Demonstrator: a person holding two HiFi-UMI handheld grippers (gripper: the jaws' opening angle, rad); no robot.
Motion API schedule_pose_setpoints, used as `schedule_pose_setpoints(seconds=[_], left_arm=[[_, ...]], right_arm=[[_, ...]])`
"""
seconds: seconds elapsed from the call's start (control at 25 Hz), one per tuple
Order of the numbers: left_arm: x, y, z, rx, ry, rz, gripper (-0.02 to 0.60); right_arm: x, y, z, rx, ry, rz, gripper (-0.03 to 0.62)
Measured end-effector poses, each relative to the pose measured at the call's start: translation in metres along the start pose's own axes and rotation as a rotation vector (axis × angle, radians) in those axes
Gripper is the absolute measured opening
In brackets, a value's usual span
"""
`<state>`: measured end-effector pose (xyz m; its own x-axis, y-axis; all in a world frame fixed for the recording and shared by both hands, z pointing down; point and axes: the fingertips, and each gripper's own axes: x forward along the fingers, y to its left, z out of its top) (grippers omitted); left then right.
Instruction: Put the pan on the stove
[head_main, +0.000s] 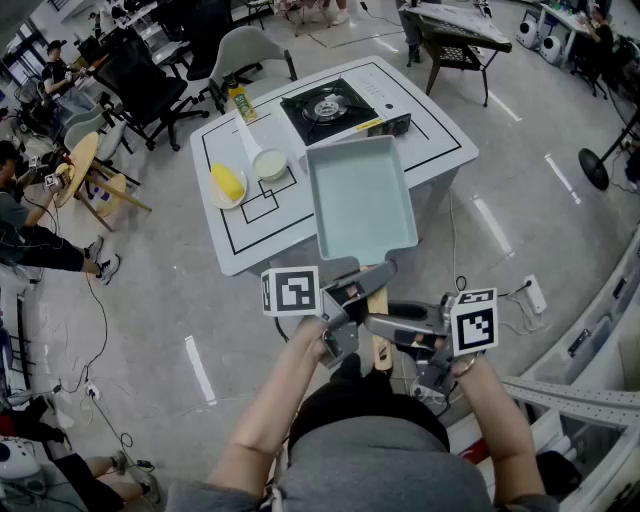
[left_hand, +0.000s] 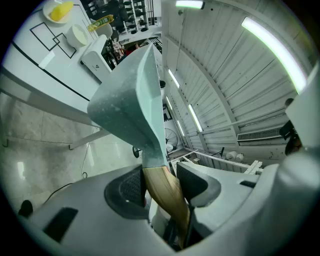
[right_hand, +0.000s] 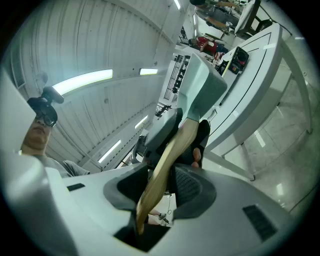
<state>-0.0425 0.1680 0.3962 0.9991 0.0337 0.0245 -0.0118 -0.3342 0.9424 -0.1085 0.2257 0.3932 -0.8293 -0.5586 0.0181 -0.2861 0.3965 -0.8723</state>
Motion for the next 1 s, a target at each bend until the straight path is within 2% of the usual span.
schedule_pose_setpoints(seconds=[0.28,0.44,0.56,1.0], left_arm=[[0.012,-0.003,-0.006,-0.004,-0.015,0.003,0.178],[0.019,-0.008,-0.011,-0.041,-0.035,-0.017,0.178],[0.021,-0.004,-0.011,-0.042,-0.044,0.004,0.179],[0.024,0.019,0.020,-0.060,-0.081,0.033,0.179]], right_arm=[[-0.014,0.001,0.001,-0.016,0.013,0.005,0.158],[-0.021,0.003,0.000,-0.046,0.033,0.009,0.172],[-0.025,0.001,0.001,-0.039,0.041,0.014,0.175],[-0.012,-0.021,0.026,-0.012,0.057,0.020,0.175]])
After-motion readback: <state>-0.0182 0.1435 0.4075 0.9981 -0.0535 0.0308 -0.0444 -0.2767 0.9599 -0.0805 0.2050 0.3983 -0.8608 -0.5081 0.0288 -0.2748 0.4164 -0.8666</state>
